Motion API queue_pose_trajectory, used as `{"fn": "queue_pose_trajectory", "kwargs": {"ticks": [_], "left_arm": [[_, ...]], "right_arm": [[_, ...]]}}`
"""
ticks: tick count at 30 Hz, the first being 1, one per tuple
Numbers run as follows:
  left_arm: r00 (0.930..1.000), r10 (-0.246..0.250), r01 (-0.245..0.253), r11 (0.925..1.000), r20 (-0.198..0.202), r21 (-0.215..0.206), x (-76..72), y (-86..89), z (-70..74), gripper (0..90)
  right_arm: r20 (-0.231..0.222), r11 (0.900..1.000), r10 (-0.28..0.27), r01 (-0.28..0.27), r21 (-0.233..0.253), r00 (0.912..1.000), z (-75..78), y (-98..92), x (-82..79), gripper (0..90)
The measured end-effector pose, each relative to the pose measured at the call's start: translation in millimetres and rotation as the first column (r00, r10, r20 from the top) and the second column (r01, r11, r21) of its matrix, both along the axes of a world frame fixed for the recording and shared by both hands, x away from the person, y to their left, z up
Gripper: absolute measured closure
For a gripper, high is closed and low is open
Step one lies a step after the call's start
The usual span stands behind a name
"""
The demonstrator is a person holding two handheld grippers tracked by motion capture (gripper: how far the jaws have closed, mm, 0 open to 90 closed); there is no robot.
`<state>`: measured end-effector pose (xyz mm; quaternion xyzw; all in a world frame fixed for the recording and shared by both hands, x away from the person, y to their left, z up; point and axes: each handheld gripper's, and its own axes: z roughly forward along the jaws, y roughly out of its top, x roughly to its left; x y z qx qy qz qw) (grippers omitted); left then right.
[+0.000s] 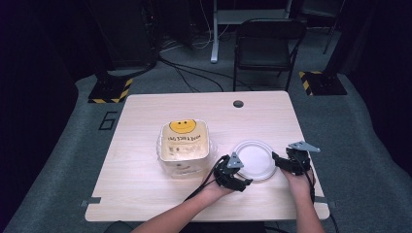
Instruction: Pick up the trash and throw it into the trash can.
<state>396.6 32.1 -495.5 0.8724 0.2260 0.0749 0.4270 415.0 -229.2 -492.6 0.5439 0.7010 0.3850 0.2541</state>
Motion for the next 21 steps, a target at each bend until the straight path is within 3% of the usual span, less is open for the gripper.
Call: {"fn": "queue_pose_trajectory", "kwargs": {"ticks": [11, 21], "left_arm": [[0.9998, 0.022, -0.022, 0.9996, -0.002, 0.016, 7.2, -6.1, -6.2, 27.4], [0.9996, 0.029, -0.028, 0.9989, -0.007, 0.036, 9.9, -9.9, -12.6, 27.4]], "right_arm": [[-0.017, 1.000, 0.009, -0.009, 0.020, 0.9998, -1.5, -0.1, 3.5, 32.6], [-0.032, 1.000, 0.028, -0.028, 0.009, 0.9991, -5.0, 8.2, 7.6, 31.8]]}}
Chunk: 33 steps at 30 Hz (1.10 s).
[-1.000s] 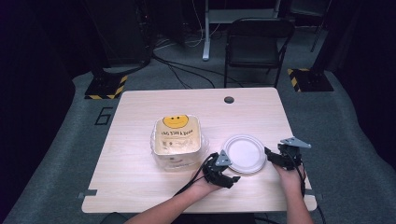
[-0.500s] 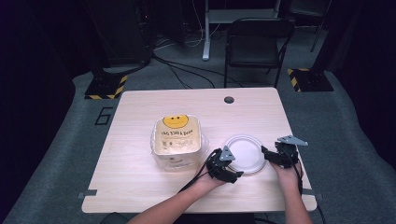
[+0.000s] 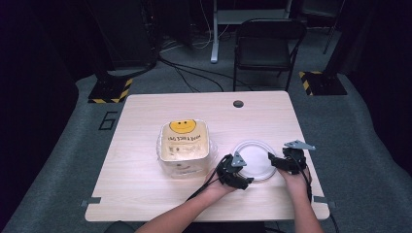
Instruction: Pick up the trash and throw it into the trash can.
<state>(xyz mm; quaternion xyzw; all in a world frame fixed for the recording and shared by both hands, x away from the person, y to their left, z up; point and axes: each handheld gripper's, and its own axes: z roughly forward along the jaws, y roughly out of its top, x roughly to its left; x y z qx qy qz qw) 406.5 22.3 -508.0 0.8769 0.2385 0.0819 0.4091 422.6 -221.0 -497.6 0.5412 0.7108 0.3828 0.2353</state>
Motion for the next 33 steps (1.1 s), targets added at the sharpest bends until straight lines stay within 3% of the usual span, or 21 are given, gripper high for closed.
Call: {"fn": "queue_pose_trajectory", "kwargs": {"ticks": [18, 25, 33], "left_arm": [[0.9999, -0.001, 0.001, 0.9998, -0.011, 0.018, -0.3, 1.5, -7.0, 27.3], [1.0000, 0.004, -0.004, 0.9999, -0.002, 0.013, -0.6, 3.3, -9.4, 27.3], [1.0000, 0.002, -0.002, 0.9999, 0.002, 0.015, -1.4, 3.1, -10.3, 27.2]], "right_arm": [[-0.046, 1.000, 0.025, -0.025, -0.005, 0.9986, -8.7, 7.5, 4.5, 31.5], [-0.059, 1.000, 0.022, -0.021, 0.021, 0.9980, -11.4, 7.6, 5.8, 32.2], [-0.060, 0.996, 0.059, -0.055, 0.063, 0.9964, -11.1, 7.6, 6.6, 38.0]]}}
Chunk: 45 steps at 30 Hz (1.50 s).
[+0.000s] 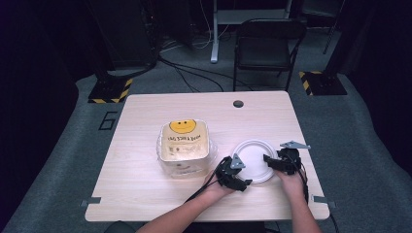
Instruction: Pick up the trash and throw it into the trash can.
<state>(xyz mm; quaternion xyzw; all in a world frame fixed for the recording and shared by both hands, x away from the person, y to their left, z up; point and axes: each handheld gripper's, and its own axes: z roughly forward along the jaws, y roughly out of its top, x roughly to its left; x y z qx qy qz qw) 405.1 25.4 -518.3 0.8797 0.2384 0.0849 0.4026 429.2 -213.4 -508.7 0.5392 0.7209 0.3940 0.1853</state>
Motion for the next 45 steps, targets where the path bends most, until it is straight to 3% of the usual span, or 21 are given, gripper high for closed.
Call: {"fn": "queue_pose_trajectory", "kwargs": {"ticks": [6, 12, 20, 24, 33, 45], "left_arm": [[1.0000, 0.001, -0.001, 1.0000, -0.001, 0.001, -0.5, 0.1, -0.7, 27.2], [1.0000, -0.004, 0.004, 1.0000, 0.000, 0.003, -1.4, 1.1, -0.4, 27.2], [1.0000, -0.006, 0.006, 1.0000, 0.007, 0.001, -2.5, 2.4, 0.9, 27.4], [1.0000, -0.006, 0.006, 1.0000, 0.003, 0.000, -2.8, 4.0, 3.3, 27.5], [0.9996, -0.029, 0.029, 0.9996, 0.007, 0.000, -7.4, 9.0, 10.7, 27.7], [0.9958, -0.090, 0.090, 0.9959, 0.016, -0.001, -22.9, 20.4, 19.4, 27.6]], "right_arm": [[0.025, 1.000, 0.014, -0.014, 0.013, 0.9996, 6.9, 2.1, -2.5, 42.3], [0.068, 0.998, 0.041, -0.044, 0.043, 0.9968, 21.9, -0.1, -8.4, 53.0], [0.061, 0.993, 0.040, -0.046, 0.106, 0.9973, 34.5, -3.9, -12.9, 66.2], [0.075, 0.992, 0.057, -0.065, 0.111, 0.9955, 44.5, -3.3, -16.9, 73.8], [0.104, 0.986, 0.119, -0.130, 0.103, 0.9875, 61.7, 7.1, -25.0, 79.1], [0.134, 0.969, 0.193, -0.210, 0.127, 0.9720, 85.0, 17.4, -30.1, 83.2]]}}
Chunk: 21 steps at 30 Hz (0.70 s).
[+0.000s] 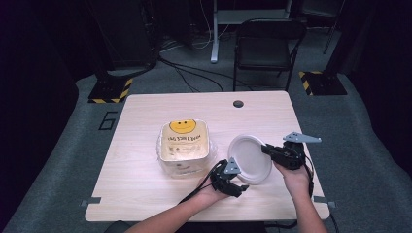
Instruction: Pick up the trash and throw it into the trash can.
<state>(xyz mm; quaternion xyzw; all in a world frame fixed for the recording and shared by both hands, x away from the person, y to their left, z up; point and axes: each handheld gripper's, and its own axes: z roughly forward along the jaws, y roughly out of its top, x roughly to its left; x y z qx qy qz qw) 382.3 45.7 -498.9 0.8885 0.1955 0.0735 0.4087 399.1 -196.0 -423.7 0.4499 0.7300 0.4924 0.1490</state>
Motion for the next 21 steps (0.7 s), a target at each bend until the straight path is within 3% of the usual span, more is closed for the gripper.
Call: {"fn": "queue_pose_trajectory", "kwargs": {"ticks": [3, 10, 15, 21], "left_arm": [[0.9997, -0.024, 0.024, 0.9997, -0.002, 0.004, -7.7, 8.2, -0.2, 27.6], [0.9994, -0.033, 0.033, 0.9994, -0.012, -0.004, -15.9, 21.1, 0.8, 27.6], [0.9988, -0.048, 0.048, 0.9989, -0.007, 0.000, -22.1, 29.0, 3.4, 27.5], [0.9986, -0.052, 0.052, 0.9986, -0.002, -0.008, -27.8, 32.9, 4.7, 27.6]], "right_arm": [[0.015, 1.000, 0.014, -0.014, -0.019, 0.9998, 11.6, 2.3, -2.8, 83.9], [0.025, 0.999, 0.036, -0.035, -0.037, 0.9990, 26.8, 7.5, -4.1, 84.1], [0.037, 0.996, 0.049, -0.046, -0.077, 0.9981, 42.0, 14.1, -5.7, 84.2], [0.064, 0.994, 0.042, -0.035, -0.108, 0.9971, 59.6, 18.7, -7.3, 84.2]]}}
